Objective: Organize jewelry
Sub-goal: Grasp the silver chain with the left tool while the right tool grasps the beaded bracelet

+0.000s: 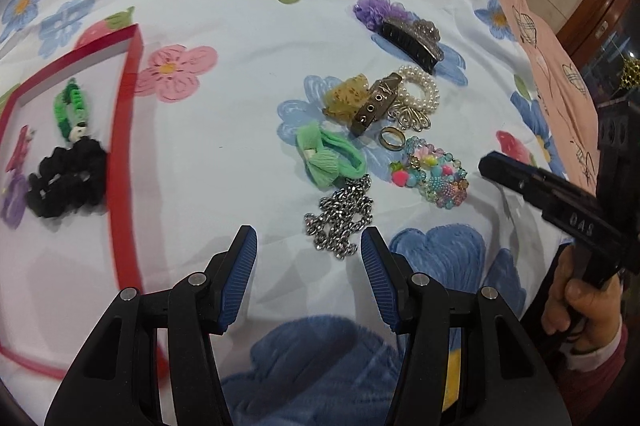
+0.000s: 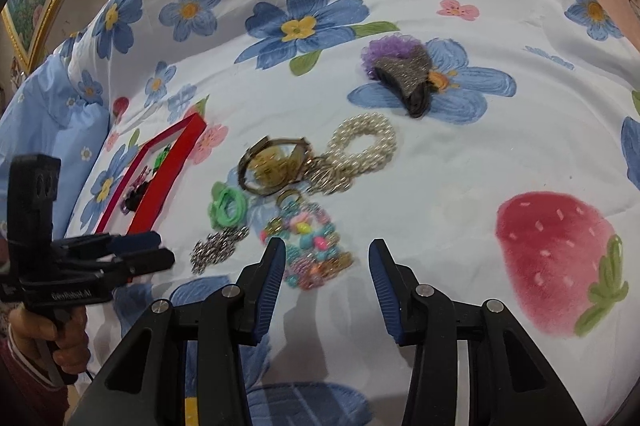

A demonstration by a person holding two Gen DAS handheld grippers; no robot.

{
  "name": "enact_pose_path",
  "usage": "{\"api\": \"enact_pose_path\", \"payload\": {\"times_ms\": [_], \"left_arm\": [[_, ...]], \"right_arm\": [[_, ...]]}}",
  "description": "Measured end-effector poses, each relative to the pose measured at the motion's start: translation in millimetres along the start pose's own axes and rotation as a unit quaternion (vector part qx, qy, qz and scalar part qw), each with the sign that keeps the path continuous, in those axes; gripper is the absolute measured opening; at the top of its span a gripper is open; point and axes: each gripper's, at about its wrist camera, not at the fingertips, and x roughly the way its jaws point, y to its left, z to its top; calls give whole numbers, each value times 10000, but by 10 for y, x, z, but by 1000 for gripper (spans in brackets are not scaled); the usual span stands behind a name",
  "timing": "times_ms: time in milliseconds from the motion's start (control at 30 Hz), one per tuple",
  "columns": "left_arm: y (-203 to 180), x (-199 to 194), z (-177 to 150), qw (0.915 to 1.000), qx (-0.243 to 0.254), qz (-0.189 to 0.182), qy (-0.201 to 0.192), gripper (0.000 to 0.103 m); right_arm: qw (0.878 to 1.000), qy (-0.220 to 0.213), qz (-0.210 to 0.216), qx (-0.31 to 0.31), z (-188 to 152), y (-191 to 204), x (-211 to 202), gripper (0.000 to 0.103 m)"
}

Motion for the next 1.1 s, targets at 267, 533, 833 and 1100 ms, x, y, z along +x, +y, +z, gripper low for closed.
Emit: {"api": "enact_pose_path", "payload": {"times_ms": [267,533,833,1100], "left_arm": [[-103,234,35,9996,248,42,139,53],[-164,311,53,9985,541,110,55,27],[-107,144,31,9987,476,-173,-97,14],[-36,-282,-3,9977,243,-339,-533,12]], "right_arm": [[9989,388,-3,-261,130,51,298,26],[9974,592,-72,-415,132,67,507,11],[9996,193,143,-122,200,52,243,7],[9988,-272,328,-222,301,257,-149,7]]}}
